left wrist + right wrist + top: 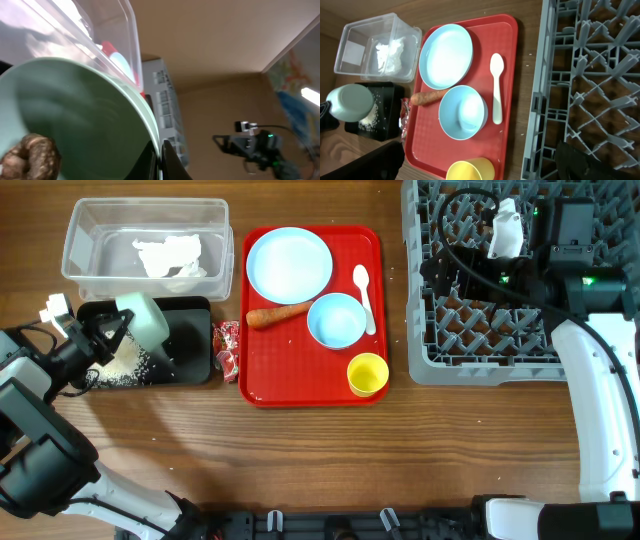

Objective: Sort waste into correct bins and load items into the dishwasher rack
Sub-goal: 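Tip the green bowl over the black tray to dump the scrap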

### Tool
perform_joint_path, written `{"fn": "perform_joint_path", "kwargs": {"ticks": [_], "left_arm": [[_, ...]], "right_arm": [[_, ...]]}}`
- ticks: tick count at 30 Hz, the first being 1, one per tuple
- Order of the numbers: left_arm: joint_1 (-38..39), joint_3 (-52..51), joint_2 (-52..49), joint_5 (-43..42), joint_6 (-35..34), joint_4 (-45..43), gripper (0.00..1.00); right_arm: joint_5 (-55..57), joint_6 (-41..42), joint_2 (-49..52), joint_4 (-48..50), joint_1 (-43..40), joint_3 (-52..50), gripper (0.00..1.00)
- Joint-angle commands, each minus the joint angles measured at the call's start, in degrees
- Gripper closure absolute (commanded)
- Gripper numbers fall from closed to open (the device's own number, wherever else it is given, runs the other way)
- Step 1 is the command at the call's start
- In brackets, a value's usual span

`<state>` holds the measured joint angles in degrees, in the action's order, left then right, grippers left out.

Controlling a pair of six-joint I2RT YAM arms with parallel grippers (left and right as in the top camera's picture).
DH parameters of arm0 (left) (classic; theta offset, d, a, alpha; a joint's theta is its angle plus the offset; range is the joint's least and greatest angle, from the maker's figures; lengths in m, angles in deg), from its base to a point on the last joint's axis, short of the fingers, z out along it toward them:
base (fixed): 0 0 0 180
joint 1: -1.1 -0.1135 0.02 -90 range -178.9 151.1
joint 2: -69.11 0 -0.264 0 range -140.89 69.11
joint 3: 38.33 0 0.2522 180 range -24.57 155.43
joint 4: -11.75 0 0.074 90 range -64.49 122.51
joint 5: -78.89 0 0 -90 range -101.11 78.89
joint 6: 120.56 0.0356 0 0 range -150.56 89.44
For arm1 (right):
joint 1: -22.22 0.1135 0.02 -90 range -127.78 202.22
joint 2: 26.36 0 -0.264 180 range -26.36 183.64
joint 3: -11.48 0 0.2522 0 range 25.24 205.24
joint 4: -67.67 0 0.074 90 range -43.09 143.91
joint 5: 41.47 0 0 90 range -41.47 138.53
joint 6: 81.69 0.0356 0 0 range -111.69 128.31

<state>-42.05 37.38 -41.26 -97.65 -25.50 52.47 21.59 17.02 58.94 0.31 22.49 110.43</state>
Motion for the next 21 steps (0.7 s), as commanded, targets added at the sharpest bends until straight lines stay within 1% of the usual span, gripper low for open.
{"fn": "perform_joint_path", "kwargs": {"ticks": [1, 4, 8, 11, 15, 19, 21], "left_arm": [[-0.26, -0.24, 0.0, -3.78, -1.29, 0.94, 0.96], [-0.26, -0.24, 0.0, -3.72, -1.86, 0.72, 0.96], [-0.33, -0.24, 0.0, -3.76, -12.92, 0.7, 0.96], [-0.37, -0.24, 0.0, -3.76, -23.26, 0.68, 0.96], [-0.37, -0.24, 0.0, -3.63, -31.43, 0.7, 0.96], [-0.37, -0.24, 0.0, -2.21, -31.43, 0.24, 0.96], [-0.35, -0.24, 0.0, -0.37, -30.8, -2.95, 0.96]], "right_arm": [[0.35, -1.03, 0.66, 0.0, -0.13, -0.42, 0.0], [0.35, -1.05, 0.66, 0.0, -0.13, -0.42, 0.0], [0.35, -1.05, 0.66, 0.02, -0.13, -0.42, 0.0], [0.33, -1.03, 0.66, 0.0, -0.13, -0.42, 0.0], [0.33, -0.72, 0.66, 0.0, -0.13, -0.42, 0.0], [0.33, -0.57, 0.66, 0.0, -0.13, -0.42, 0.0], [0.33, -0.57, 0.66, 0.0, -0.13, -0.42, 0.0]]}}
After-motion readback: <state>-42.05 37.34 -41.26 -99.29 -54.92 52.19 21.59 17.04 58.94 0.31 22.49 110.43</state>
